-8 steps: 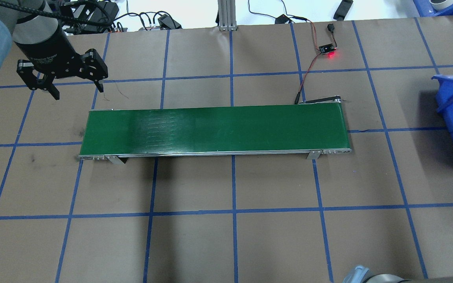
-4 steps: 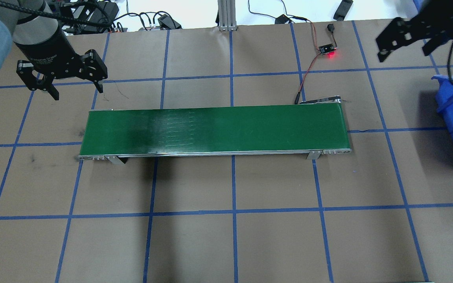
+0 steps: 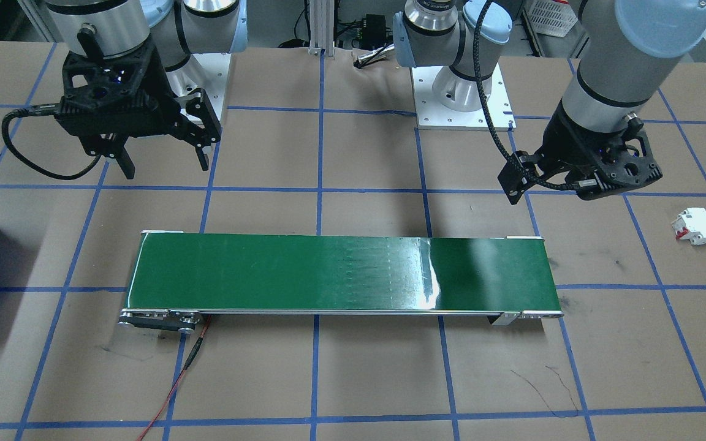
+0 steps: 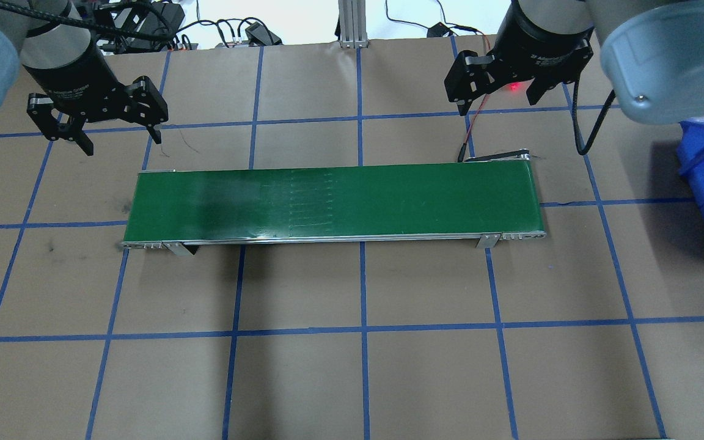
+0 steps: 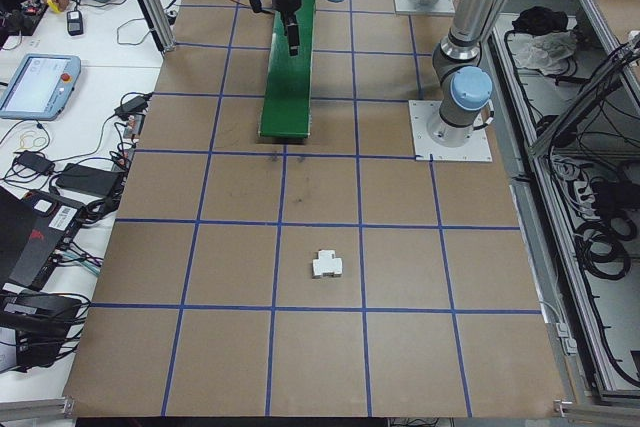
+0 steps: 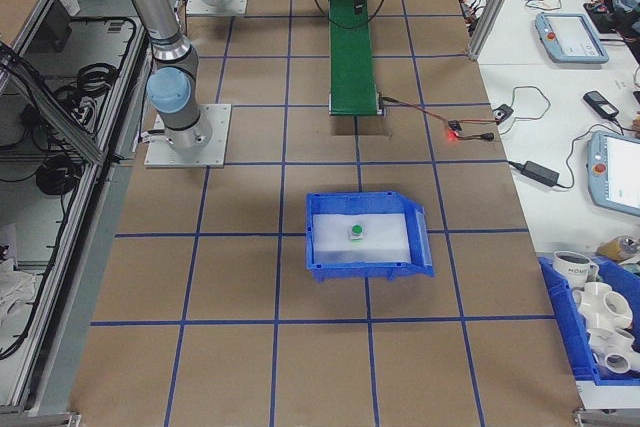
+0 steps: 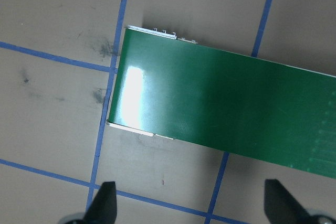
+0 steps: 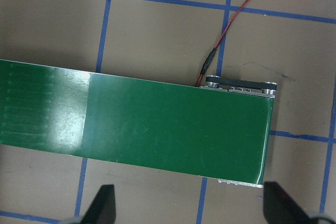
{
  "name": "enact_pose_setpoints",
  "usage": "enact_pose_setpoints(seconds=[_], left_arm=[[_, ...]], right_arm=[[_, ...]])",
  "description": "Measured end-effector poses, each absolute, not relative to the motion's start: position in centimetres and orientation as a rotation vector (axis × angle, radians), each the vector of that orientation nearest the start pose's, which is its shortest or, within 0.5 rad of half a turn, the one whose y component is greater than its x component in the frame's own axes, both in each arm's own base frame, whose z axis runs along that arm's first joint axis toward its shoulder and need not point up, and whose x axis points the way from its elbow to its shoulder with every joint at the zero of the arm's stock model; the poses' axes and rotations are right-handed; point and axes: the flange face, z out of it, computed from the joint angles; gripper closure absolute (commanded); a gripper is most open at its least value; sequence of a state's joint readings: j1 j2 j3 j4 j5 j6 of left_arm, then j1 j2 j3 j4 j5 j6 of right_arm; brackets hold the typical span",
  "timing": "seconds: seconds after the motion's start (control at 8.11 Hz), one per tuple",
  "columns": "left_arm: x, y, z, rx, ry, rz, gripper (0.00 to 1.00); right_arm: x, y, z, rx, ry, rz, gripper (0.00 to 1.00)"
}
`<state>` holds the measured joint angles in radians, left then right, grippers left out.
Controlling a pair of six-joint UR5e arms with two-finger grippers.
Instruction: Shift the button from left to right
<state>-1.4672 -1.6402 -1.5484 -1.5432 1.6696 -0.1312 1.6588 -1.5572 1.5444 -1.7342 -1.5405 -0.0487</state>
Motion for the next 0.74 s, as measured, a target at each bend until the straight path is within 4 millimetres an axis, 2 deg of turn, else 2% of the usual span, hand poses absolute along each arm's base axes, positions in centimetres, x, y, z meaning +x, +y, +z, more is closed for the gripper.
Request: enact_pose_setpoints(seconds=[0.37, 0.74], left_arm=[[-7.7, -52.9, 46.6, -0.356, 3.076, 0.029, 0.00], [-8.1, -52.8, 46.5, -0.354, 3.110, 0.034, 0.00]], right_arm=[[18.7, -49.7, 50.9, -0.216, 3.095, -0.261, 0.00], [17.4, -50.1, 51.0, -0.178, 3.104, -0.259, 0.00]])
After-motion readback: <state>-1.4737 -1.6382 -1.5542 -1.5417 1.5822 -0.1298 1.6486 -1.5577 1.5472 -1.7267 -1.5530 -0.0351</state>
